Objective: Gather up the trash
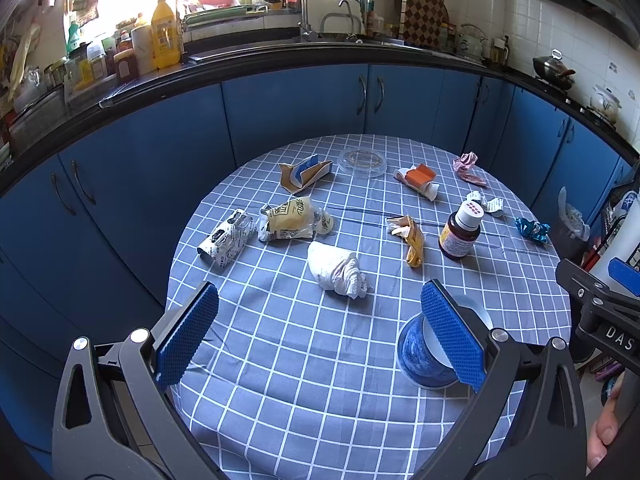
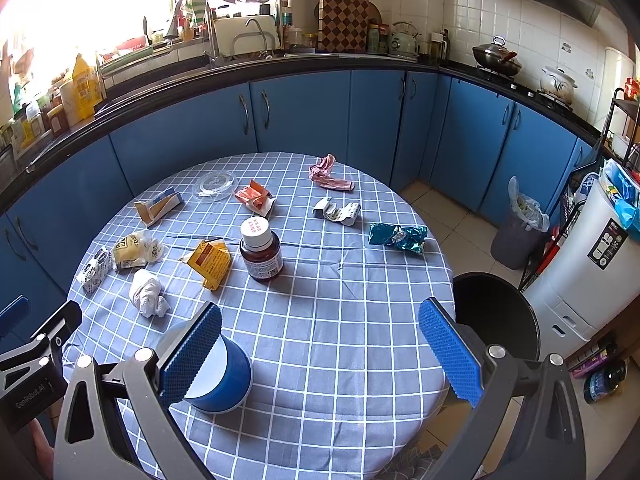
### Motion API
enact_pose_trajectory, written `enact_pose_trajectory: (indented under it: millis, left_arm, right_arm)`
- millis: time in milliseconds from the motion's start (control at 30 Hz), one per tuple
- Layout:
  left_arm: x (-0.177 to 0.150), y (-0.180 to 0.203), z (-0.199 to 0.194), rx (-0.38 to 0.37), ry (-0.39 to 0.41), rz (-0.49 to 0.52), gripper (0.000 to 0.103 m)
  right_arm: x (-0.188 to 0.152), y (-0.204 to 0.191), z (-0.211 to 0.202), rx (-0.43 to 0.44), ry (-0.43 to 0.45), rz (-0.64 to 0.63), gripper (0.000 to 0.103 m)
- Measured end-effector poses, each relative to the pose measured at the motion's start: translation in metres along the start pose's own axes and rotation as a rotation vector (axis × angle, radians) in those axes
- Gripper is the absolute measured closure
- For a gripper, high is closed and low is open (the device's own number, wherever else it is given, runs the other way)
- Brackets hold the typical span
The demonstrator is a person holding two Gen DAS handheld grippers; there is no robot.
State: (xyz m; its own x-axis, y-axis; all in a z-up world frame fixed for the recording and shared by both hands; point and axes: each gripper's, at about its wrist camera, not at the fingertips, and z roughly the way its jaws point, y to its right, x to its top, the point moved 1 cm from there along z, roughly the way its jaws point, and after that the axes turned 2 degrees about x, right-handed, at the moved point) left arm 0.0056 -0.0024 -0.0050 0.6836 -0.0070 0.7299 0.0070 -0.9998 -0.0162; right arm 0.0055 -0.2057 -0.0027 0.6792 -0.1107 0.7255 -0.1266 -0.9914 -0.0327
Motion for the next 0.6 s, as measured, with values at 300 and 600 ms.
enact_pose_trajectory:
  millis: [300, 600]
  left_arm:
    - [-0.0002, 0.0007, -0.0006, -0.008, 0.004, 0.004, 0.003]
    - [0.0008, 0.001, -0.0018, -0.009, 0.006, 0.005, 0.003]
  right_arm:
    - [0.0002, -0.0005, -0.0002, -0.001, 0.0, 0.0, 0.007]
    - [0.0012, -0.0013, -0.0014, 0.003, 0.002, 0.001, 0.007]
